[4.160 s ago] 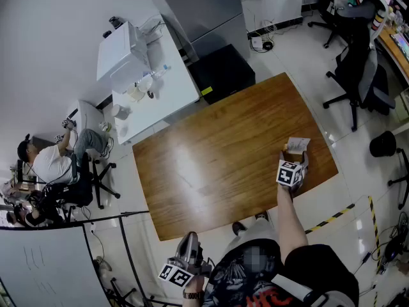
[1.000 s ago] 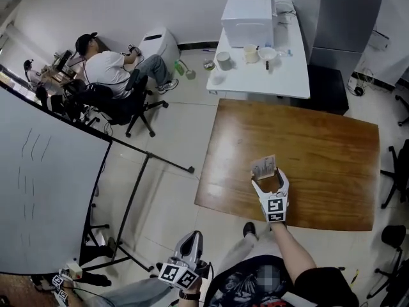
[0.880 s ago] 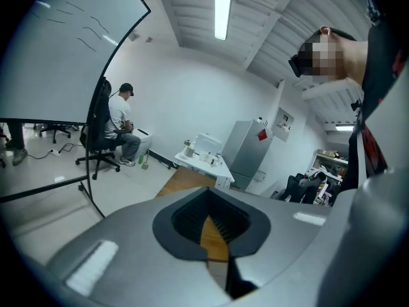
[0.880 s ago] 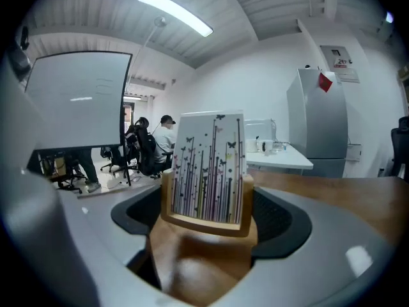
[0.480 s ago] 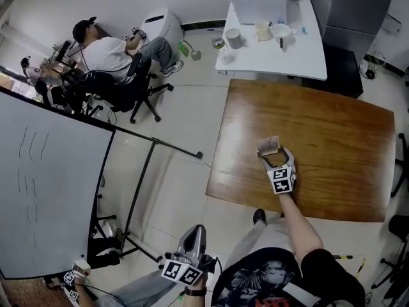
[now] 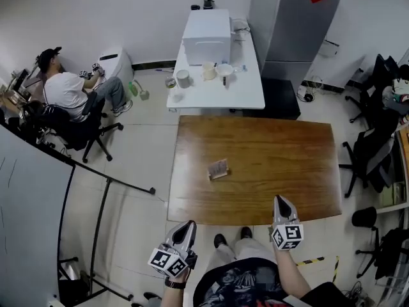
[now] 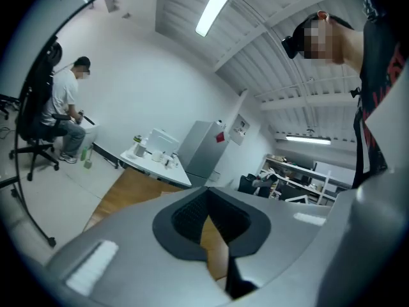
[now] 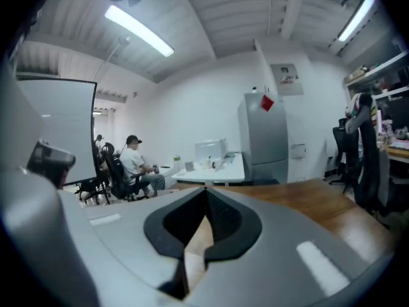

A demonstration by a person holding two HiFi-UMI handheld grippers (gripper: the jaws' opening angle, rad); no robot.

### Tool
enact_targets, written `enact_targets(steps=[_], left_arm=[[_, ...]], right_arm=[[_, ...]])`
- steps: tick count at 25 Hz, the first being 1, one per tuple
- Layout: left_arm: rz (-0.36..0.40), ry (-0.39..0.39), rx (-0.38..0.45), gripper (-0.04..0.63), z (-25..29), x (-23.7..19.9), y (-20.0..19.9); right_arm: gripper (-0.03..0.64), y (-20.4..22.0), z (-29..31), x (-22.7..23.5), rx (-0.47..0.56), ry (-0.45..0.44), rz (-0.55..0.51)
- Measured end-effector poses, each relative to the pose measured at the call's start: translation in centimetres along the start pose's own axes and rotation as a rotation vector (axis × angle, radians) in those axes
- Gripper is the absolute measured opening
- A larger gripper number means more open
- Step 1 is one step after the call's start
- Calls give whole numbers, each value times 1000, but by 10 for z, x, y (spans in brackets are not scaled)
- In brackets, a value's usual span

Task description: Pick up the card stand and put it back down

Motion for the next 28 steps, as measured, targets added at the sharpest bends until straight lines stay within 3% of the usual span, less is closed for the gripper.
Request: enact_targets(steps=[3,9,14,20,28], left_arm=[[8,102,-38,-2,40,10,4],[24,167,-45,-3,84,46,-11],[43,231,-38,-2,104,80,-12],[10,202,-24,-2,109,100,-4],[-7,175,-25,-3,106,118,7]], right_arm=[[-7,-24,-54,26,80,65,29],[-8,-32,-84,45,125,98,76],[-8,-48,-85,55,131,49,36],[-8,-57,-80,65,109,-5,-25],[-8,-53,-79,67,107,-239,-53]])
Point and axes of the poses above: the fingertips, and each gripper's own axes: z forward along the fingers, x to its right, y out of its underside, the point moved 9 cm from there along -z, backward along the fingers, and after that the axes turned 12 degrees about -x, right-handed, at the moved point
